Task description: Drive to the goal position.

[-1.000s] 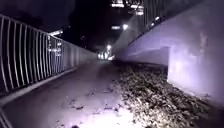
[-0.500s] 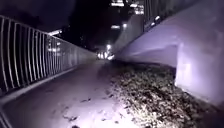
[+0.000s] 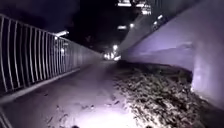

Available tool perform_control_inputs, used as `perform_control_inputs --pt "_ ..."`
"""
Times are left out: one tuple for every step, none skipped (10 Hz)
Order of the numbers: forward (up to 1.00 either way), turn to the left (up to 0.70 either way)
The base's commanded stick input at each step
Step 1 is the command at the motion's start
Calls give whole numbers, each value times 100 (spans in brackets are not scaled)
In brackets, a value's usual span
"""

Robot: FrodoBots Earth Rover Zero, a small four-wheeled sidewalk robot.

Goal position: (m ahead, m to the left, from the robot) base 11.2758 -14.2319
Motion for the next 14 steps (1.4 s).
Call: perform_control_inputs --pt "50 45" --pt "50 27" --pt "50 8" --pt "50 0" --pt "50 0" --pt "50 0" --pt "50 0" --pt "50 0" --pt "50 0" --pt "50 0" --pt "50 0" --pt "50 0" --pt "50 0" --pt "50 0"
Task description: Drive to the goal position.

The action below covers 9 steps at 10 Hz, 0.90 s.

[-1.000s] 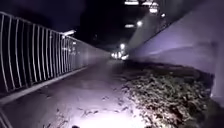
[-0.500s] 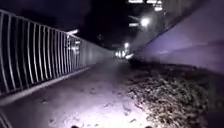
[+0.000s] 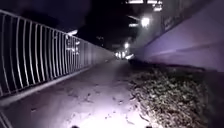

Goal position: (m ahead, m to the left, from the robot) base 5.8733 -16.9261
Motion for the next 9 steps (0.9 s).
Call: perform_control_inputs --pt "50 0" --pt "50 0" --pt "50 0" --pt "50 0" --pt "50 0" --pt "50 0" --pt "50 0" --pt "50 0" --pt "50 0"
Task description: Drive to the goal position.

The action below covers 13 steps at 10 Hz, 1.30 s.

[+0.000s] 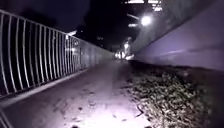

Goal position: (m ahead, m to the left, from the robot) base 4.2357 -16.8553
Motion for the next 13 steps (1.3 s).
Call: perform_control_inputs --pt "50 0" --pt "50 0" --pt "50 5" --pt "50 24" --pt "50 45" --pt "50 50" --pt "50 50" --pt "50 50" --pt "50 50" --pt "50 47" --pt "50 0" --pt "50 0" --pt "50 0"
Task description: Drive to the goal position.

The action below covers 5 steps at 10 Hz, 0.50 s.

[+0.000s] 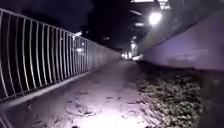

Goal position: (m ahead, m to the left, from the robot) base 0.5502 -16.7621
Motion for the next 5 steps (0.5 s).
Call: perform_control_inputs --pt "50 0" --pt "50 0" --pt "50 0" --pt "50 0" --pt "50 0"
